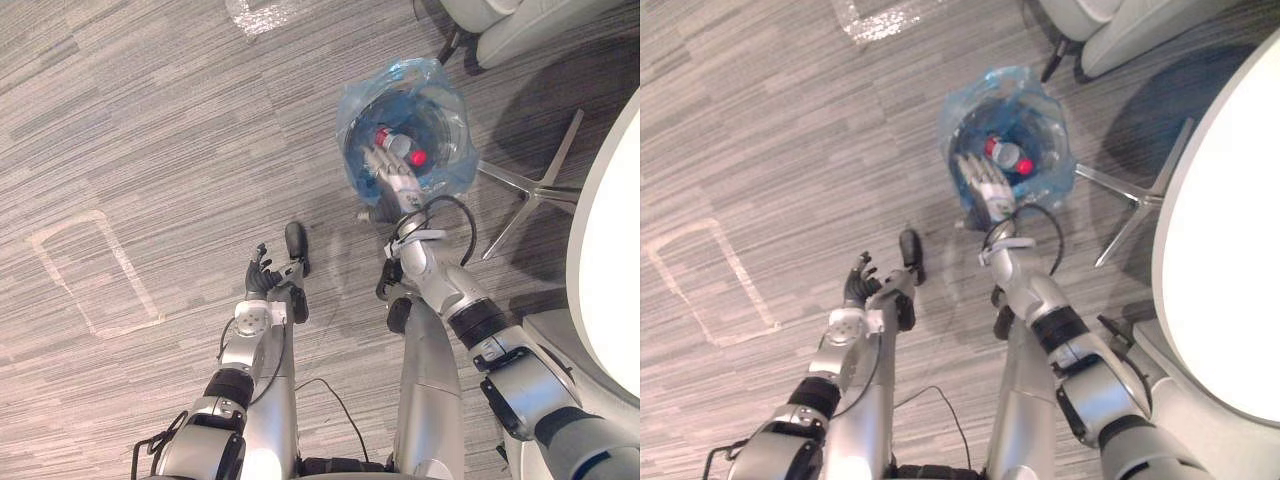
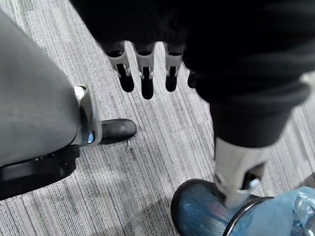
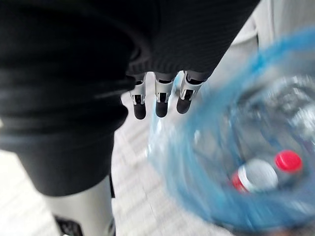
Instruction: Gather rubbish on tea table into small bin, then transfer packed bag to large trash can.
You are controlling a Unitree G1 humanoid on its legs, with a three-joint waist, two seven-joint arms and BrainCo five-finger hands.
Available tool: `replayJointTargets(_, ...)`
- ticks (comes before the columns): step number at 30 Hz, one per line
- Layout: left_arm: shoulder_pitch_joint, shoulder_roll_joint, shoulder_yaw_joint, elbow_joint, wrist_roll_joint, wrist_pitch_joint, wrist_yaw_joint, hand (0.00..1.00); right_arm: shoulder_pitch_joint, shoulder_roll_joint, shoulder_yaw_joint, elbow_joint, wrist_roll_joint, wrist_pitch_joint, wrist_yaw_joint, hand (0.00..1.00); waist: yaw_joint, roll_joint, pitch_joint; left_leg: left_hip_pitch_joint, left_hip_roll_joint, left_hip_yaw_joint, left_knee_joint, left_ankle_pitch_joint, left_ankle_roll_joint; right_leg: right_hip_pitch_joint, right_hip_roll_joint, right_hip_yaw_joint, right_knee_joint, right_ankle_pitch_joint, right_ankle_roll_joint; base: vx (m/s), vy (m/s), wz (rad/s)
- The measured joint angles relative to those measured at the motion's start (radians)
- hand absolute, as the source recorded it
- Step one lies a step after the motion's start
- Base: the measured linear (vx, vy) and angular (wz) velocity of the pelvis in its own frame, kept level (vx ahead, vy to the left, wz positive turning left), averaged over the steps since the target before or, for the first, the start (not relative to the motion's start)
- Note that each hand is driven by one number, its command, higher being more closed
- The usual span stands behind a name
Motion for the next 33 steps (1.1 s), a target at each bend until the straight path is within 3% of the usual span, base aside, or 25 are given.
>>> replayJointTargets(14,-0.046,-0.003,0.020,0.047,-0.040,-0.029,0.037,0.00,-0.103,0.071,-0.040,0.309,-0.053,0.076,-0.024,0.00,0.003,0.000,0.000,-0.095,-0.017,-0.027,-0.011,0.030,-0.005,-0.104,-0.019,-0.021,0.052,-0.016,-0.014,-0.02,-0.018,0.07)
replayJointTargets(15,-0.049,-0.002,0.022,0.050,-0.041,-0.029,0.038,0.00,-0.114,0.080,-0.045,0.329,-0.053,0.081,-0.025,1.00,0.004,0.000,0.000,-0.104,-0.017,-0.029,-0.013,0.030,-0.006,-0.114,-0.019,-0.023,0.056,-0.017,-0.014,-0.04,-0.022,0.06)
replayJointTargets(20,-0.070,-0.012,0.028,0.060,-0.061,-0.036,0.039,0.00,-0.127,0.107,-0.073,0.399,-0.052,0.095,-0.028,1.00,0.012,0.000,0.000,-0.131,-0.021,-0.026,-0.039,0.052,-0.014,-0.152,-0.033,-0.033,0.080,-0.024,-0.020,-0.04,-0.031,0.16)
replayJointTargets(33,-0.077,-0.038,0.027,0.053,-0.079,-0.041,0.038,0.00,-0.130,0.108,-0.095,0.385,-0.046,0.099,-0.059,1.00,0.024,0.000,0.000,-0.140,-0.020,-0.027,-0.044,0.079,-0.009,-0.167,-0.038,-0.042,0.103,-0.039,-0.025,-0.02,-0.021,0.04)
